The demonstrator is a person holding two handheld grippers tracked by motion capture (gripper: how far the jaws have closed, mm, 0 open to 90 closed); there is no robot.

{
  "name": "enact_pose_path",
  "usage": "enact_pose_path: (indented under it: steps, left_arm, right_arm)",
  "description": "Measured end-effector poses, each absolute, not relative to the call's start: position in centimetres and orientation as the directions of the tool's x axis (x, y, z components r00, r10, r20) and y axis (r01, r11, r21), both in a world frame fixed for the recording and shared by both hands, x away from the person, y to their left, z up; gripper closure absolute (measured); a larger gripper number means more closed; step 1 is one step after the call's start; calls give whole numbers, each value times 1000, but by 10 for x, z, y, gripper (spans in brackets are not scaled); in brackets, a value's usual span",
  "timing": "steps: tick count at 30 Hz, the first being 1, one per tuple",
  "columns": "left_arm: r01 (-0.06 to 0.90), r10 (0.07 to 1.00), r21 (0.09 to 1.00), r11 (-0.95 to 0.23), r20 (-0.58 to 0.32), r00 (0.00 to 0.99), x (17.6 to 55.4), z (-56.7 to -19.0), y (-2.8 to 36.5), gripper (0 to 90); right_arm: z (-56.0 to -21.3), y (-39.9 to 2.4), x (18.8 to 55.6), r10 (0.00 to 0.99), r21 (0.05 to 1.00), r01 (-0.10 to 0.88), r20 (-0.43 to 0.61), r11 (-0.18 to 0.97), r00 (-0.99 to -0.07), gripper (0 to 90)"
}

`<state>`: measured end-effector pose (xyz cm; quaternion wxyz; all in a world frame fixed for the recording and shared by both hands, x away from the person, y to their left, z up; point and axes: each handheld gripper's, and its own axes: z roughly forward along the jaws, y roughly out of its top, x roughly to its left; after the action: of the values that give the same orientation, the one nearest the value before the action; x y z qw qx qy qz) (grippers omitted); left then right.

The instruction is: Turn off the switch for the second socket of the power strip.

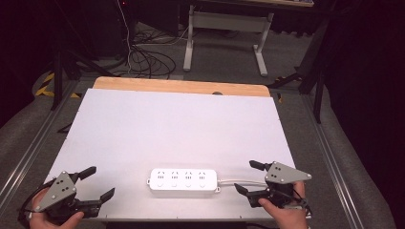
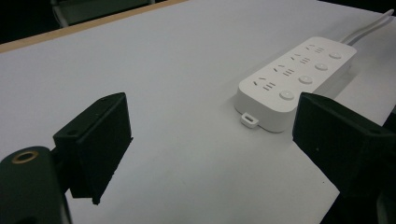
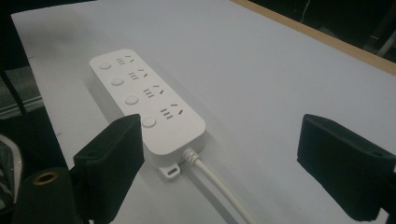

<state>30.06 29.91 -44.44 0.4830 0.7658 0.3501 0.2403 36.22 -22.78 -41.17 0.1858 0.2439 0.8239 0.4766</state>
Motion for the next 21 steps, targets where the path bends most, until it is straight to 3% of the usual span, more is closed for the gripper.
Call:
enact_pose_path:
  steps: [21]
  left_arm:
    - [309, 773, 908, -283, 25, 634, 301, -445, 299, 125]
  right_arm:
    - [-399, -179, 383, 506, 871, 195, -70, 452, -860, 165]
